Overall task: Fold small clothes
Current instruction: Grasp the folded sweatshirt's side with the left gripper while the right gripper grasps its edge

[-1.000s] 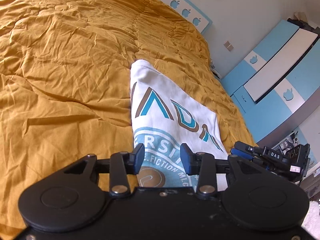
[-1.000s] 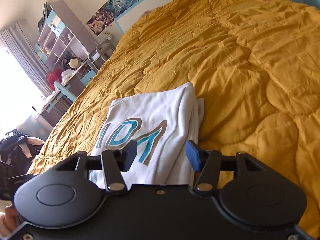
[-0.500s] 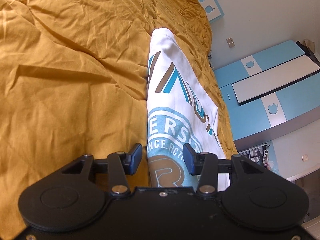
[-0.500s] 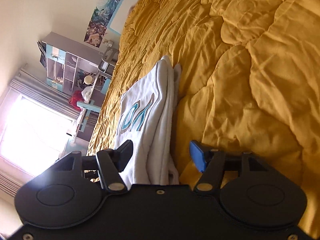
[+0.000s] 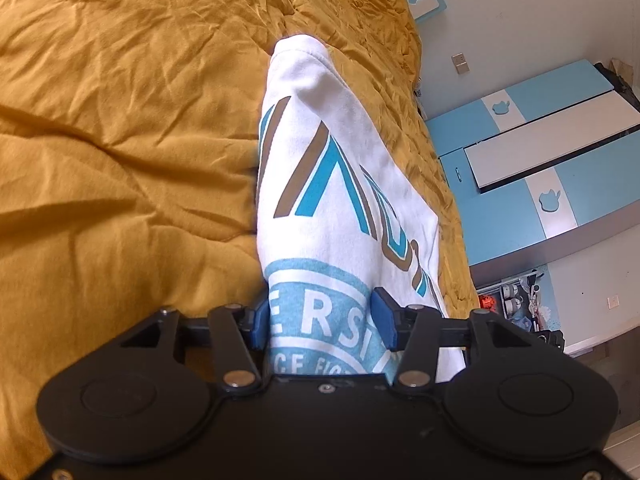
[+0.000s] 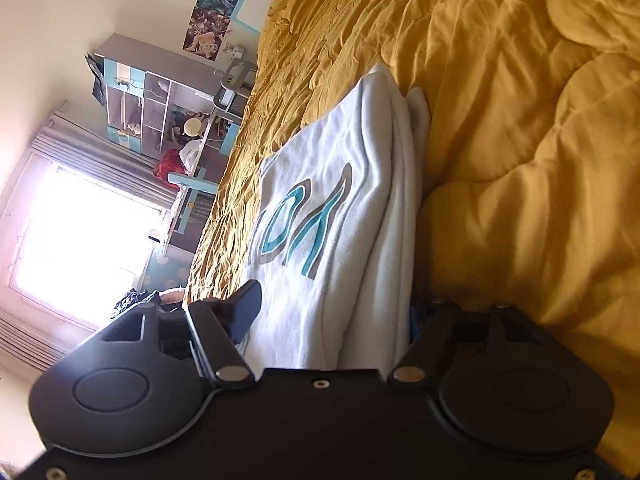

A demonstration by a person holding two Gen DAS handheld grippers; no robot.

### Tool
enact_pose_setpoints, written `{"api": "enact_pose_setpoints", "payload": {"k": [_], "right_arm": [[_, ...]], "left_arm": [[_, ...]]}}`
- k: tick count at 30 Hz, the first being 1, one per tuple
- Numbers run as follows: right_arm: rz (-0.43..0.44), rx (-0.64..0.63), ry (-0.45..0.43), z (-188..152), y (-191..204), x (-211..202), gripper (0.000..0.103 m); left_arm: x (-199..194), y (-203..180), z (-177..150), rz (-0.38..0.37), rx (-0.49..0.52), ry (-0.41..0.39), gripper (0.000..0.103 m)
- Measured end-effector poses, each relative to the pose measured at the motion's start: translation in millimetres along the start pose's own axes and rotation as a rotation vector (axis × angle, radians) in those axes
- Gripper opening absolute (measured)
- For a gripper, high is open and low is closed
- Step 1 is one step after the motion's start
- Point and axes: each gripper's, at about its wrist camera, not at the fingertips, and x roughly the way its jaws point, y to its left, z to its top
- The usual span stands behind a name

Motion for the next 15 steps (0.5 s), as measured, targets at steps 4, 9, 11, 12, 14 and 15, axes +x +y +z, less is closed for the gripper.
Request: {"api": "enact_pose_setpoints", "payload": {"k": [4,9,11,12,14,15], "right_arm": [[-0.004,0.001,0.016,7.7,-0.3,12.1,0.074],[0.001,0.0,0.025,7.8,-5.0,10.9,0.074],[0.001,0.003,0.026,7.9,-6.3,10.8,0.073],[-0.003,0.004,0.027,8.0,-7.1,11.3,0.073],[-0.009,0.0,0.029,8.7,-7.0,12.6,0.073],[-0.014,-0.006,0.032,8.7,-6.0,13.3,0.073]], "left_arm": [[7.0,-3.1,6.3,-0.017,0.001,0.012,0.054],[0.0,-3.3,5.3,-0.075,-0.013,-0.007,0.054],[-4.7,-2.0,2.9,-0.1,-0.028,-0.015,0.054],[-5.7,-0.9,2.8,-0.11,-0.035,-0.016,0.054],[-8.4,2.2,2.5,-0.133,-0.052,-0.021,0.054],[-9.6,3.8,2.3,-0.141,-0.053,-0.022,0.055]]}}
